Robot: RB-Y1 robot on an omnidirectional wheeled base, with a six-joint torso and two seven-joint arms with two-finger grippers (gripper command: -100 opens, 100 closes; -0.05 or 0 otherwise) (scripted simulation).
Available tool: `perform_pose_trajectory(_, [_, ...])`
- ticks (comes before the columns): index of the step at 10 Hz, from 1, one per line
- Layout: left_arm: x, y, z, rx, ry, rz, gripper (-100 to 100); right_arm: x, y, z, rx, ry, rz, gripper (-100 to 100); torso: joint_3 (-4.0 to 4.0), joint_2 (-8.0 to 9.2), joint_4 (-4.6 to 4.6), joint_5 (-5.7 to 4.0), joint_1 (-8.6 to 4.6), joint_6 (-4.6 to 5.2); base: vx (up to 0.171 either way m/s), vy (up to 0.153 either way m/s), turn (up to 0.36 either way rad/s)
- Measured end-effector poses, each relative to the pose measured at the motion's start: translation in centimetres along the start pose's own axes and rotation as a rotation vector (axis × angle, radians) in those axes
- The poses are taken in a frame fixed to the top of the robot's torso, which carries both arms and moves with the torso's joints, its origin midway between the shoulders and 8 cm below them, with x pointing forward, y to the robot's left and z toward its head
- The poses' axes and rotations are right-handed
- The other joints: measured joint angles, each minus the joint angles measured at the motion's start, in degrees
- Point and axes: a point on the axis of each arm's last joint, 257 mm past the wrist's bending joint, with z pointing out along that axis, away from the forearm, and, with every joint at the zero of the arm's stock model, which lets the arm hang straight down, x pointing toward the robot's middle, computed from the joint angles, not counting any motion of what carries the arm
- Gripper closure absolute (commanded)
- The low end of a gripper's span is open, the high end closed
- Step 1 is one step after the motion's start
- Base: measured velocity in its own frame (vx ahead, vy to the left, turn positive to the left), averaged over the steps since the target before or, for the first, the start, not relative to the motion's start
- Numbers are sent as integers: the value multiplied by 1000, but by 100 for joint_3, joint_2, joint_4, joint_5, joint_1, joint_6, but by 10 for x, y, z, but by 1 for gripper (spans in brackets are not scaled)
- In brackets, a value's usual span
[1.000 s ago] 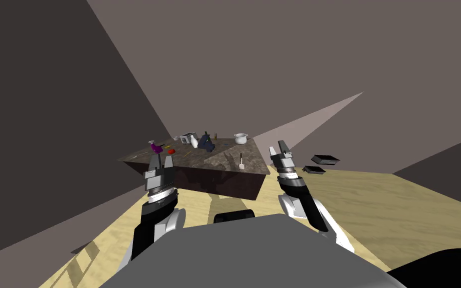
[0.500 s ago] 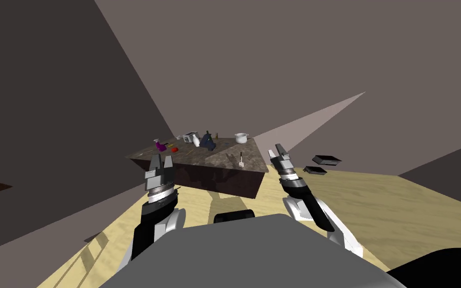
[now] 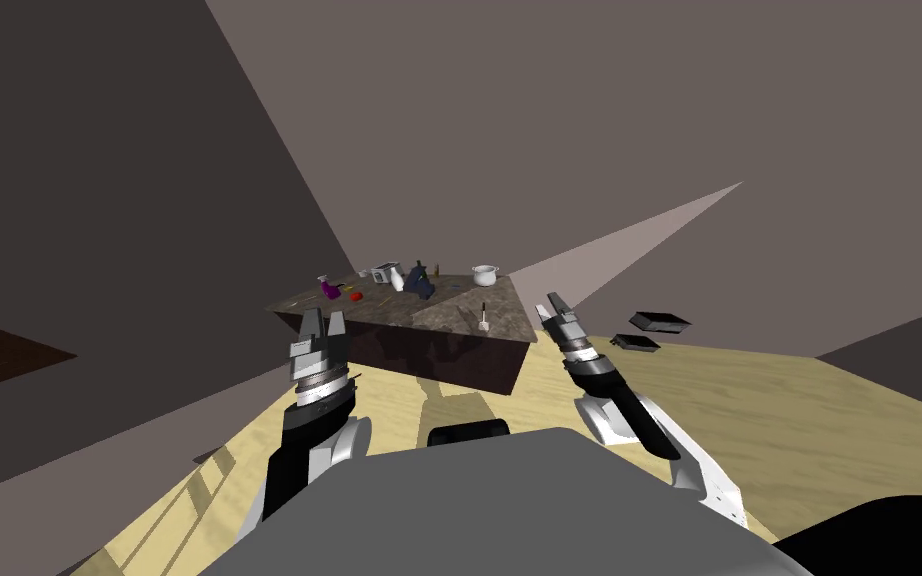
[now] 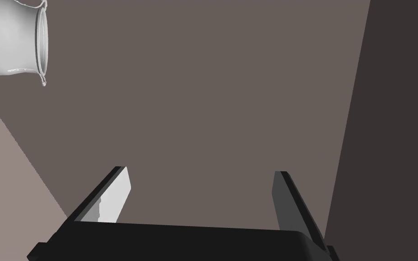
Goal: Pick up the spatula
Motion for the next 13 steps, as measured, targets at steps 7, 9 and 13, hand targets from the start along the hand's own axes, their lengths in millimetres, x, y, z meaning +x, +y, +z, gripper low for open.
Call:
perform_pose_trajectory(7, [0, 0, 0, 0, 0, 0, 0, -7, -50, -19, 153, 103, -9, -100, -2, -3, -1, 1, 6, -1, -46, 9, 71])
perform_pose_trajectory(9, [0, 0, 0, 0, 0, 0, 0, -11, -65, -28, 202, 132, -15, -100, -3, -6, -1, 1, 7, -1, -33, 14, 81])
perform_pose_trajectory(13, [0, 0, 0, 0, 0, 0, 0, -16, -87, -35, 278, 190, -35, -100, -9, -16, -3, 1, 6, 1, -19, 18, 76])
